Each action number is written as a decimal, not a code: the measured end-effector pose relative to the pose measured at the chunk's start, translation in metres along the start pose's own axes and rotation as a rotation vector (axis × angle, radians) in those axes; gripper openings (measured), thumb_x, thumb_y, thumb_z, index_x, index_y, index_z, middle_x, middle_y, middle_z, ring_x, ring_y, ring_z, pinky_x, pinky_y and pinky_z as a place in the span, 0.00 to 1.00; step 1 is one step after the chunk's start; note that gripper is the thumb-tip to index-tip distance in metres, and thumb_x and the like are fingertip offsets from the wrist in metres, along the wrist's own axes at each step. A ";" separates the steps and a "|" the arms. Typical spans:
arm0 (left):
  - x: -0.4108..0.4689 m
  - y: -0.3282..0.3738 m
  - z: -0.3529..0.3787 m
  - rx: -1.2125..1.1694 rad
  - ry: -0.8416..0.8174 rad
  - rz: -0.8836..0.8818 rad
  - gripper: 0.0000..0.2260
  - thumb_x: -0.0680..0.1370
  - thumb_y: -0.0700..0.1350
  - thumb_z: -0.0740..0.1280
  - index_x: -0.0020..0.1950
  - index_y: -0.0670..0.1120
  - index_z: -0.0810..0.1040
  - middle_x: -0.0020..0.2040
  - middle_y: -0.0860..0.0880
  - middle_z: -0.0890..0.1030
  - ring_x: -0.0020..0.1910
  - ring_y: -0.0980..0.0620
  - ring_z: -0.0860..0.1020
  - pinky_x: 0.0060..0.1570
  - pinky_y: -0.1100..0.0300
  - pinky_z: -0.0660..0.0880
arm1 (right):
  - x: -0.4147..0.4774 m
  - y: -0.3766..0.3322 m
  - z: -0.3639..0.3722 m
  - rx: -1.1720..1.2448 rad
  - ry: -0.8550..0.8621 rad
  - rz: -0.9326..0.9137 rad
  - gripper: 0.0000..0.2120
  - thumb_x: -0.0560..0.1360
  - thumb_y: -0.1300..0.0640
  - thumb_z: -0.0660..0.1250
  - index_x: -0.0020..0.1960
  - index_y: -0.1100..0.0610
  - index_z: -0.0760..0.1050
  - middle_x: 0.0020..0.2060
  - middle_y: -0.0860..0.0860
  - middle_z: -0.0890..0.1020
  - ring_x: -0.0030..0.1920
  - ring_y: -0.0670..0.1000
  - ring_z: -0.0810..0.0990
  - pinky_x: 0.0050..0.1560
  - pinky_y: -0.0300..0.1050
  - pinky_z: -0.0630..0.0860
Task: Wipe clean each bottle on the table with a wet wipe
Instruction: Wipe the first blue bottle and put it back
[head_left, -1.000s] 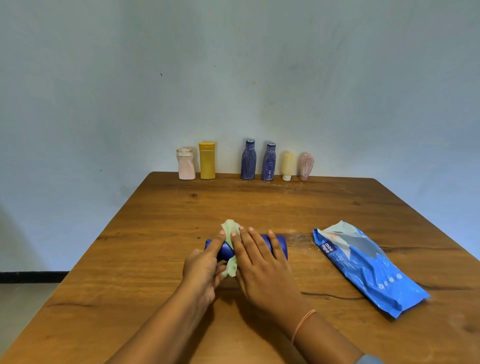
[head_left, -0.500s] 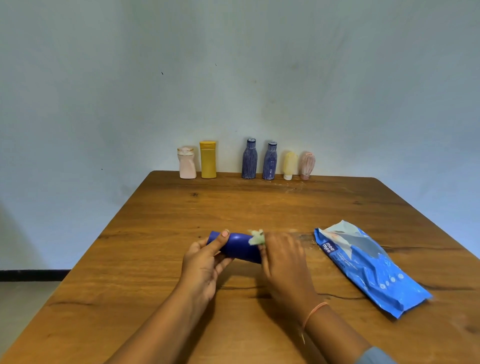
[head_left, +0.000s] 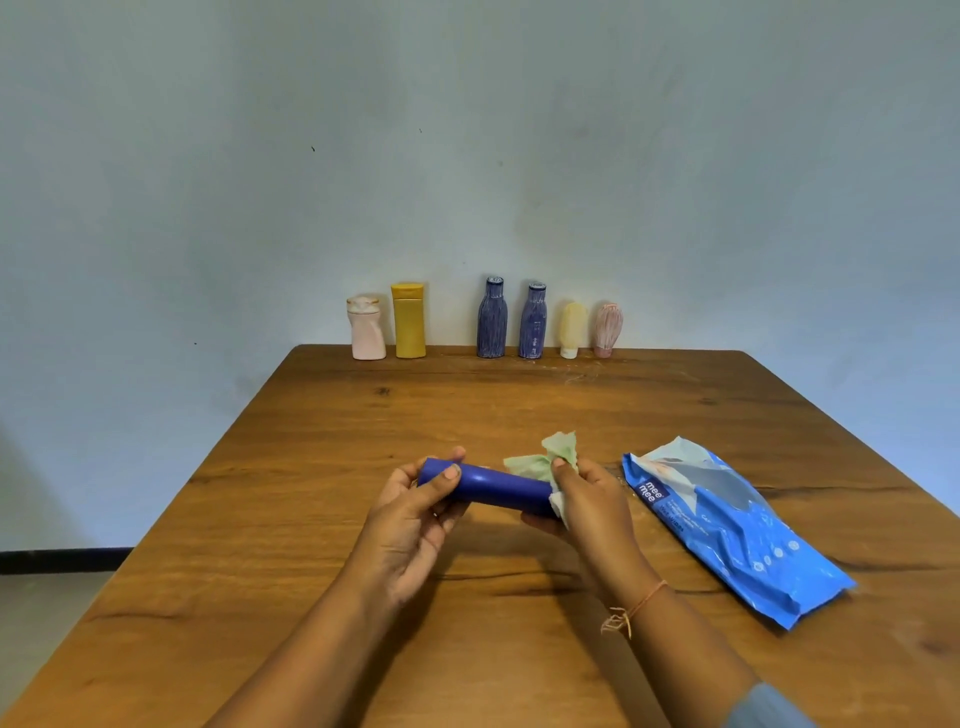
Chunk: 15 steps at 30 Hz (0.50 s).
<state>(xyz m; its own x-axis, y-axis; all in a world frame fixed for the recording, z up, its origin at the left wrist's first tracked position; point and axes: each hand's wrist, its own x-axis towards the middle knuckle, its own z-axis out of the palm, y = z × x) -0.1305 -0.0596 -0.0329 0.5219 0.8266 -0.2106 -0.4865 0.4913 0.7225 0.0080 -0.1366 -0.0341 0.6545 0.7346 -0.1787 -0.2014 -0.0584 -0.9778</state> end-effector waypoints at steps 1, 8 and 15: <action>0.001 0.002 -0.002 0.130 -0.039 0.010 0.13 0.69 0.32 0.67 0.50 0.43 0.71 0.52 0.43 0.82 0.55 0.46 0.79 0.56 0.54 0.76 | 0.000 0.000 -0.001 -0.021 0.020 -0.017 0.07 0.79 0.57 0.59 0.48 0.58 0.75 0.46 0.55 0.78 0.48 0.53 0.78 0.38 0.46 0.81; 0.002 0.012 0.000 1.340 -0.208 0.225 0.20 0.70 0.40 0.73 0.59 0.52 0.74 0.57 0.60 0.76 0.59 0.62 0.73 0.59 0.64 0.69 | -0.007 -0.013 -0.001 -0.714 0.047 -0.618 0.05 0.78 0.61 0.60 0.50 0.55 0.74 0.46 0.47 0.75 0.46 0.43 0.74 0.43 0.34 0.73; -0.002 -0.014 0.015 1.512 -0.197 0.607 0.12 0.71 0.42 0.70 0.52 0.52 0.77 0.42 0.57 0.78 0.44 0.56 0.78 0.38 0.72 0.67 | -0.021 -0.007 0.020 -0.550 0.025 -0.668 0.08 0.78 0.63 0.58 0.44 0.55 0.74 0.37 0.48 0.76 0.36 0.42 0.73 0.37 0.32 0.69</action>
<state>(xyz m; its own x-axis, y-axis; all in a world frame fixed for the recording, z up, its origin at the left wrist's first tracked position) -0.1145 -0.0722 -0.0328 0.6553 0.6828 0.3230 0.3832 -0.6691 0.6368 -0.0189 -0.1386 -0.0210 0.5271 0.7168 0.4565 0.6083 0.0568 -0.7917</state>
